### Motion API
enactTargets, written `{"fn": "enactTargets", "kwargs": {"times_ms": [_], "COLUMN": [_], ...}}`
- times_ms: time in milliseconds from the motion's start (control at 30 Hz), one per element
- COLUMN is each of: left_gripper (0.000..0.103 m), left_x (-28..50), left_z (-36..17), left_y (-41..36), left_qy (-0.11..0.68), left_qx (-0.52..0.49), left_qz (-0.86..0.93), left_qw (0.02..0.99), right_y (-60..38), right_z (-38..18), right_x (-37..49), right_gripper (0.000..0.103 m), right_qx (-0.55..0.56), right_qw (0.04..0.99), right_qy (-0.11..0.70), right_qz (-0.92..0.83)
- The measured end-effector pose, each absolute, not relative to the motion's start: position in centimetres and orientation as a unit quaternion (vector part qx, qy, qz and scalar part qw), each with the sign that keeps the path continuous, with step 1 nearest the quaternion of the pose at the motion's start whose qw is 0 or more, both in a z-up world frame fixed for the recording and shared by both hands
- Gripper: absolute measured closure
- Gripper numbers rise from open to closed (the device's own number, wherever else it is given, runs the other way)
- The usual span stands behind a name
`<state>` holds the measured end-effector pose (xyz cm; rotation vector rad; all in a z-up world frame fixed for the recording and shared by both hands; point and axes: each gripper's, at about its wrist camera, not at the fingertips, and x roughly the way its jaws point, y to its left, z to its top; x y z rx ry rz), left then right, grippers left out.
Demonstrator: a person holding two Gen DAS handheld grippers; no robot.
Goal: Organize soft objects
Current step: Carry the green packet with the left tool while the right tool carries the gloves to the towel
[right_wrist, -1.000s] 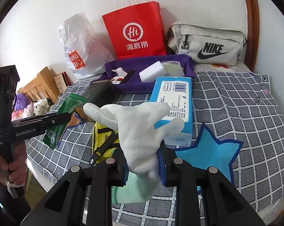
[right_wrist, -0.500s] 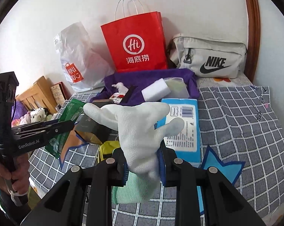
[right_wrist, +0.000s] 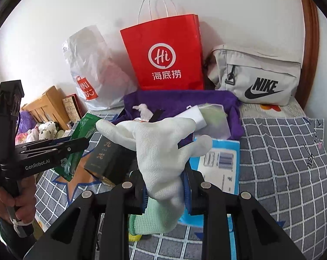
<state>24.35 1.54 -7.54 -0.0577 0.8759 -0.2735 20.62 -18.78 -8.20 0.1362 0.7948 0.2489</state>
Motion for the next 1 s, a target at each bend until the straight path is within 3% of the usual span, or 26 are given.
{"fn": "enactTargets", "kwargs": {"times_ms": [1000], "left_gripper": [0.074], "left_x": [37.9], "left_z": [-9.3], "left_y": [2.2], "left_qy": [0.449], "left_qx": [-0.049], "left_qz": [-0.080], "left_qw": [0.889], "right_y": [-21.8], "right_z": [-7.9], "right_x": [39.1], "right_gripper": [0.077], "right_qx": [0.064], "right_qw": [0.919], "right_qy": [0.373], "right_qz": [0.109]}}
